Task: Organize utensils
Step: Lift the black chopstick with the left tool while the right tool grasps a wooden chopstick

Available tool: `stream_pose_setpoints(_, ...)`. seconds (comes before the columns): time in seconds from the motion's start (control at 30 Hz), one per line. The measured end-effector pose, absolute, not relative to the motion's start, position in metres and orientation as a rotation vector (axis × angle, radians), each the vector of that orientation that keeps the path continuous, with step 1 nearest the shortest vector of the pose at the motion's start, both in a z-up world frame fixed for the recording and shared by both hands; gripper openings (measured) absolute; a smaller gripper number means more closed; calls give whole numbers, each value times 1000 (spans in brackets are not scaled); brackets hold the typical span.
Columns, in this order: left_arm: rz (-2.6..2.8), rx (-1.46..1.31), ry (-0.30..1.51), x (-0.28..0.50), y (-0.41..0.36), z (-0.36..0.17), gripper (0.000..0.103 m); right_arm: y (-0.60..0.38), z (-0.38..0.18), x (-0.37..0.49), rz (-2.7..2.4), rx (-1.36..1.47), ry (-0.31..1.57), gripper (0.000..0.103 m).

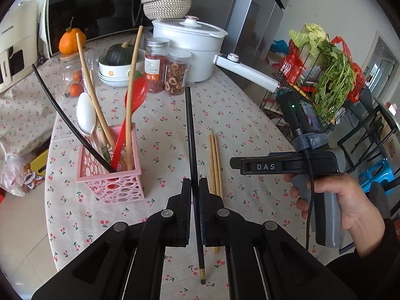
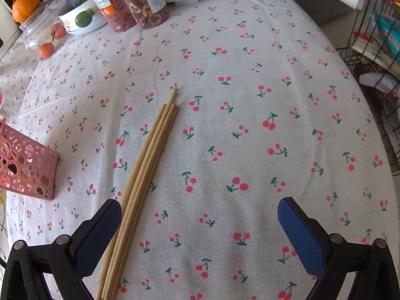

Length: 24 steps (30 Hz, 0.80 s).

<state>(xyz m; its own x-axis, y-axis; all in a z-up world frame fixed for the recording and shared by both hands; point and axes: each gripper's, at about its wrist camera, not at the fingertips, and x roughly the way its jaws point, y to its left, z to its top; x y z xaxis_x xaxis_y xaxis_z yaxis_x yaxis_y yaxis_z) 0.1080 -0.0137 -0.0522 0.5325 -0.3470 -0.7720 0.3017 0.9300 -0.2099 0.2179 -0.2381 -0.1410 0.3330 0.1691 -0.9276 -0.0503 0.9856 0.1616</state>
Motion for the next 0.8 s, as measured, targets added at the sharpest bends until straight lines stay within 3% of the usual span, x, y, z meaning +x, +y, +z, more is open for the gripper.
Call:
stream_pose_setpoints(0.3, -407, -103, 937, 116, 9, -55, 6, -210, -163, 243, 72, 29, 1241, 94)
stream_pose_setpoints(0.8, -428, -112, 949, 122, 11, -60, 6, -238, -169, 242, 9, 30, 1277, 90)
